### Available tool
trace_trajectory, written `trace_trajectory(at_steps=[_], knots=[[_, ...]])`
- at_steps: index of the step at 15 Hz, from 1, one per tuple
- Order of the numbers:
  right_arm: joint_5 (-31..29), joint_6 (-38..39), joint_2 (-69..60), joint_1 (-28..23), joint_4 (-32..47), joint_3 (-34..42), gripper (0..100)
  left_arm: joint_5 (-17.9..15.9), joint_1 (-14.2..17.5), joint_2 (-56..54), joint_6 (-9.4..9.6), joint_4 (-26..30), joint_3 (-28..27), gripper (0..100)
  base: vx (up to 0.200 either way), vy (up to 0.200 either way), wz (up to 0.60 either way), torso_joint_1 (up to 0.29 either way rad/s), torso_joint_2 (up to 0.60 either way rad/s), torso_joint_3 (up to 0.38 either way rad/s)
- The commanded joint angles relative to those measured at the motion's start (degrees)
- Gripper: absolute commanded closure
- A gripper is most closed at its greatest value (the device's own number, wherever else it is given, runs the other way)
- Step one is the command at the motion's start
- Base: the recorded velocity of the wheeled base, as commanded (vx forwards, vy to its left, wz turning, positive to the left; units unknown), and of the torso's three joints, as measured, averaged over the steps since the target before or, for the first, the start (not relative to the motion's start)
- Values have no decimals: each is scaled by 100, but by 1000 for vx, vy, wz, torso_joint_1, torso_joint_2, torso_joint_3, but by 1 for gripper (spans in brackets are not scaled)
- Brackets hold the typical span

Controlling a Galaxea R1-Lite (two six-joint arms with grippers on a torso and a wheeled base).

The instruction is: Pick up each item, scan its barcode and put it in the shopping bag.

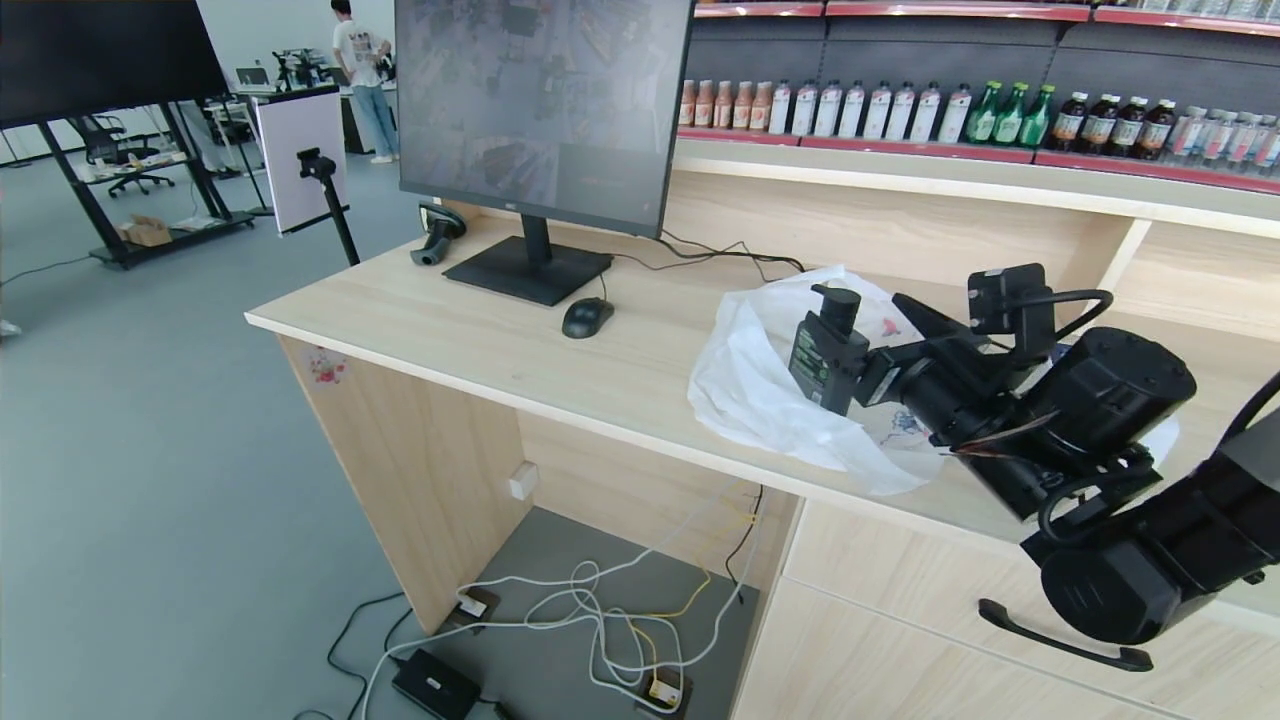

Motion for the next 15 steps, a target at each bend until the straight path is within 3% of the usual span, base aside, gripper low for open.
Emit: trace_trajectory(at_steps=[1,7,15], knots=[[2,5,-398,12,-9,87,0,1,2,-2,1,-4,0,0,0,0,0,0,0,0],[2,23,-1233,12,-9,359,0,1,2,-2,1,-4,0,0,0,0,0,0,0,0],[19,31,-1312,12,-9,614,0,1,2,-2,10,-4,0,0,0,0,-600,4,1,4]])
